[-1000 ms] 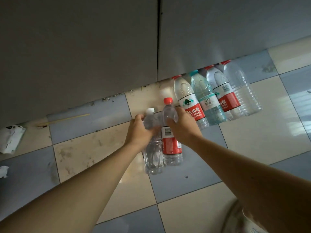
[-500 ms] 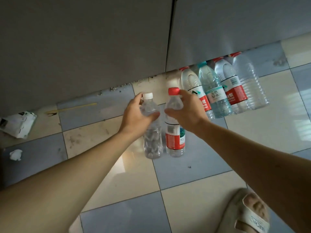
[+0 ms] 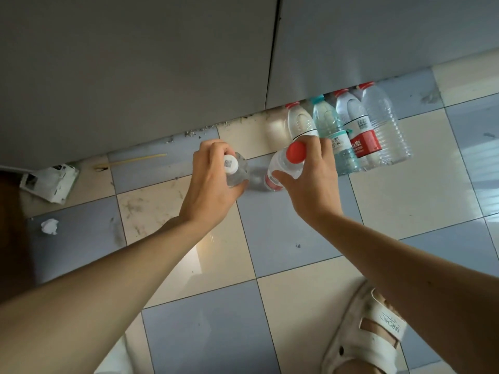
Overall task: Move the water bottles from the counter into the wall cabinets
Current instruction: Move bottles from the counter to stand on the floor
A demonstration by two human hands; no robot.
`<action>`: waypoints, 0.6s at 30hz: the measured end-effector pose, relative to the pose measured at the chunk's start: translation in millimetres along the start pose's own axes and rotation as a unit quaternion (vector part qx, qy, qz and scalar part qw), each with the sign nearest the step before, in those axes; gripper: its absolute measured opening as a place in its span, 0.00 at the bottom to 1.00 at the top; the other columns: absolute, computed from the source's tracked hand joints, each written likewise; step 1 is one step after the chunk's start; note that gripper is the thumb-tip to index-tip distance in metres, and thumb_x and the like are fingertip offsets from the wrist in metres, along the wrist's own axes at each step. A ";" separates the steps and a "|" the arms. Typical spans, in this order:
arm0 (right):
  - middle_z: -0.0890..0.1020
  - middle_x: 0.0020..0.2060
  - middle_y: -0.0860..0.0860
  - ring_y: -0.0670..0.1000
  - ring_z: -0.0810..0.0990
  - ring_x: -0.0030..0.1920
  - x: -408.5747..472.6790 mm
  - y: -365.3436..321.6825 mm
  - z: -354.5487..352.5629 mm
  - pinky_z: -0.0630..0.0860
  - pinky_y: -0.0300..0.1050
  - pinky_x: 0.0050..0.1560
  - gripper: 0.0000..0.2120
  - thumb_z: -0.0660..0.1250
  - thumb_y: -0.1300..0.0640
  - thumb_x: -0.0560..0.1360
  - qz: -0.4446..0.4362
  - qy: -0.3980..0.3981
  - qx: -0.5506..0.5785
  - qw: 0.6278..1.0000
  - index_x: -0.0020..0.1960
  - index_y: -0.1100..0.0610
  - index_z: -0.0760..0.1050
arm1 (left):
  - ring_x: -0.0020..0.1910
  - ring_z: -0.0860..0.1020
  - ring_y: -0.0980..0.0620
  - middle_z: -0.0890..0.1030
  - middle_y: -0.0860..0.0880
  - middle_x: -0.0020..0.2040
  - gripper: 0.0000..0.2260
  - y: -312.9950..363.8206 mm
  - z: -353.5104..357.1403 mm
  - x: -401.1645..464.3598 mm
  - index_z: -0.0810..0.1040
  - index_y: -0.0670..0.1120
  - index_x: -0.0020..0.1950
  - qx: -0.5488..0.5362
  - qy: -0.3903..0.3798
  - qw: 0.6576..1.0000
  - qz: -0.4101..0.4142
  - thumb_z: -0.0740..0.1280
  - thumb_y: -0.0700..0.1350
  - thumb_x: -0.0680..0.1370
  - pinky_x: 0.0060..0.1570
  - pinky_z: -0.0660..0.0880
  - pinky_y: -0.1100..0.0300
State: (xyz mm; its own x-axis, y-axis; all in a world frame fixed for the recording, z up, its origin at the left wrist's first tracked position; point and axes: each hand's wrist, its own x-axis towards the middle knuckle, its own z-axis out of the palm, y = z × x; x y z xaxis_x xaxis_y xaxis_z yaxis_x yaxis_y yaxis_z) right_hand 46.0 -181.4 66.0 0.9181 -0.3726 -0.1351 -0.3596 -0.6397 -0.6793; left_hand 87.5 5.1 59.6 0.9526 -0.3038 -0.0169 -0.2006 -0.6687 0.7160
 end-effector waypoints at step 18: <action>0.72 0.69 0.51 0.54 0.73 0.67 -7.8 44.8 18.8 0.72 0.58 0.68 0.45 0.82 0.57 0.66 0.141 -0.150 0.125 0.971 0.75 0.52 0.61 | 0.71 0.66 0.46 0.64 0.47 0.72 0.47 -35.4 23.4 -19.8 0.62 0.51 0.75 -0.083 -0.027 0.971 -0.224 0.85 0.46 0.62 0.71 0.67 0.48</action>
State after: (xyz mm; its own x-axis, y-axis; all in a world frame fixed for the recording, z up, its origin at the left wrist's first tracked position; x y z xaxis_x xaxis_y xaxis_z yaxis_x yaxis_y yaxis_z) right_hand 25.9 -194.5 23.1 0.8099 -0.2719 -0.5197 -0.5861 -0.3436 -0.7338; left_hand 70.4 18.9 18.3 0.9213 -0.0458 -0.3862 0.2754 -0.6243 0.7311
